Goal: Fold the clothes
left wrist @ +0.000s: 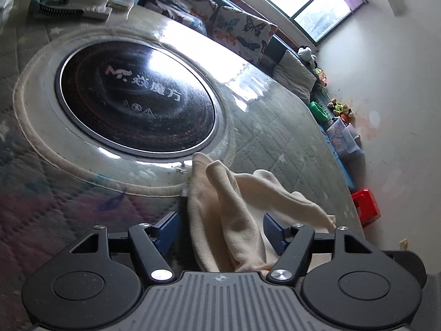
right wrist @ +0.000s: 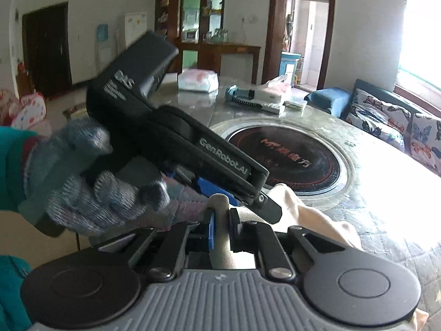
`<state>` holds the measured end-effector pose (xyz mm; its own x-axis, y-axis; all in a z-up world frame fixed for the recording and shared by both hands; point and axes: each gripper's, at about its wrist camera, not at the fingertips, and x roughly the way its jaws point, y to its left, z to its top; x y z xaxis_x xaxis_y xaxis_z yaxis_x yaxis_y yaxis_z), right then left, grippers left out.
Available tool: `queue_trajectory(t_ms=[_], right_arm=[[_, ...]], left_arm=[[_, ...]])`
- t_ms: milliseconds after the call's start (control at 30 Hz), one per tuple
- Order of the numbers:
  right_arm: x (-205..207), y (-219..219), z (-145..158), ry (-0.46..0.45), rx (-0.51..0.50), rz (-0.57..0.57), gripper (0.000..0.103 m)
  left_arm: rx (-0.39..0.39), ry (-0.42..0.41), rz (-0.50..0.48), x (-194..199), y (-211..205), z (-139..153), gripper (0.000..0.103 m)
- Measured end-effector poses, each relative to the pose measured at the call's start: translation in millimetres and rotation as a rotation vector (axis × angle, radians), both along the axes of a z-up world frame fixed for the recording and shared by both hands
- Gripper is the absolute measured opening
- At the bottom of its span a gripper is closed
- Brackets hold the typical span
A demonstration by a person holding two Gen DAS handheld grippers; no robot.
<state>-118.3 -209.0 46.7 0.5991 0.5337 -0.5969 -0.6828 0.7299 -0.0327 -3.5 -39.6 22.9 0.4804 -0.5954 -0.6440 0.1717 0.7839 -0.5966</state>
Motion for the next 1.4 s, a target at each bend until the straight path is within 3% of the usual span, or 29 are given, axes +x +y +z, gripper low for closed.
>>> queue_trajectory(t_ms=[133, 200, 400, 633, 900, 967, 1100, 1233, 1400], right_arm=[[-7, -7, 4, -0.007, 0.024, 0.008, 0.009], [-11, -10, 6, -0.009, 0.032, 0.015, 0.009], [-12, -12, 2, 0.003, 0.038, 0.022, 0.009], [-13, -32, 1, 0.029, 0.084, -0.039, 0.017], [-14, -117, -2, 0.014, 0.091, -0.405, 0.022], [-11, -141, -7, 0.014, 0.085, -0.513, 0.03], [-4, -179, -24, 0.062, 0.127, -0.672, 0.033], [2, -199, -43, 0.124, 0.197, -0.725, 0.033], [5, -200, -55, 0.119, 0.233, -0.741, 0.033]], left_arm=[[-0.06, 0.043, 0.037, 1, 4, -4, 0.065], [-0.086, 0.071, 0.047, 2, 6, -7, 0.045], [-0.13, 0.114, 0.07, 2, 12, -15, 0.019], [-0.067, 0.06, 0.055, 0, 6, -11, 0.015], [-0.01, -0.007, 0.025, -4, -2, -3, 0.015], [0.004, -0.021, 0.019, -5, -3, -1, 0.015], [0.035, -0.046, 0.008, -6, -7, 3, 0.015], [0.067, -0.067, 0.001, -4, -13, 6, 0.015], [0.121, -0.109, -0.015, -1, -22, 11, 0.015]])
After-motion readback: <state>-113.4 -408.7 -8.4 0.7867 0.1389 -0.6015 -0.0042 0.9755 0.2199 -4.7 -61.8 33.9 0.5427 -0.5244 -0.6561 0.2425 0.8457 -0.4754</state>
